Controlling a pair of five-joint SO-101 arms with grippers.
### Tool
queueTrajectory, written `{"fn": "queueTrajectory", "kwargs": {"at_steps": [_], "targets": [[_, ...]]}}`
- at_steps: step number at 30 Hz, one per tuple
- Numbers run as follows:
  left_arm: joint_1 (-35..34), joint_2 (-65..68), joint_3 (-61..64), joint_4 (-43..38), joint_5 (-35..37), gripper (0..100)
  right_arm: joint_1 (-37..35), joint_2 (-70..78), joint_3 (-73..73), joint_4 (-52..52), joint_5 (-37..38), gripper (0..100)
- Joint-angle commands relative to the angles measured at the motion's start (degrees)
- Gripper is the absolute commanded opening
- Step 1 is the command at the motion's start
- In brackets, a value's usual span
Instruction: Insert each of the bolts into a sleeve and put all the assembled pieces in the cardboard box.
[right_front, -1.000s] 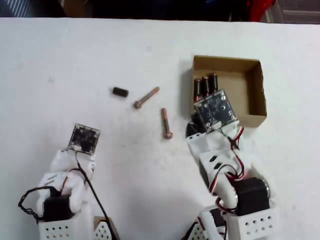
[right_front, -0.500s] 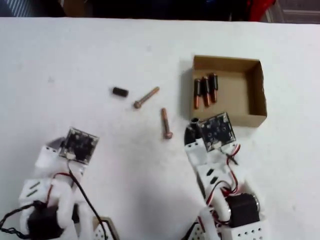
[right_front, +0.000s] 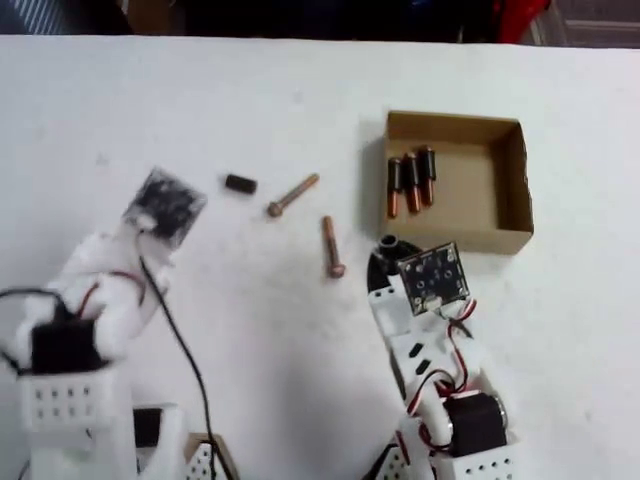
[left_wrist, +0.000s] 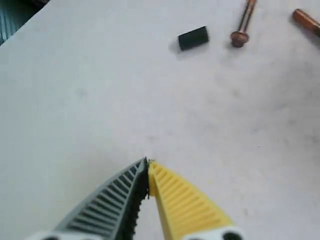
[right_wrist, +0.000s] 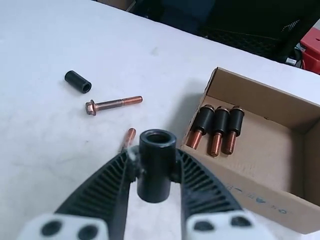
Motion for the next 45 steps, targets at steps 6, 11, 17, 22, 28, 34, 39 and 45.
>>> {"fn": "queueTrajectory", "kwargs": {"at_steps": [6, 11, 17, 22, 28, 34, 39, 45], "targets": [[10.0, 23.4, -13.4, -3.3, -0.2, 2, 0.1, -4.8, 3.1, -2.8, -0.8, 1.7], [13.8, 38.8, -21.9, -9.2, -0.4, 2, 0.1, -4.8, 5.9, -5.8, -0.8, 1.7], [19.1, 57.1, -35.9, -10.4, -0.6, 2, 0.1, -4.8, 8.1, -6.5, -0.8, 1.7], [21.1, 72.9, -54.1, -3.2, -0.6, 2, 0.1, -4.8, 8.2, -6.3, -0.8, 1.8], [21.1, 90.6, -78.1, 9.1, -0.4, 12, 0.1, -4.8, 9.1, -6.5, -0.4, 1.8], [21.2, 104.4, -98.8, 17.0, -0.2, 12, 0.1, -4.8, 9.1, -6.5, -0.4, 1.8], [20.8, 114.2, -111.7, 21.4, -0.2, 12, 0.1, -4.8, 9.1, -6.5, -0.3, 1.8], [20.8, 122.0, -121.4, 22.8, -0.4, 12, 0.1, -4.8, 9.1, -6.4, -0.3, 1.8]]}}
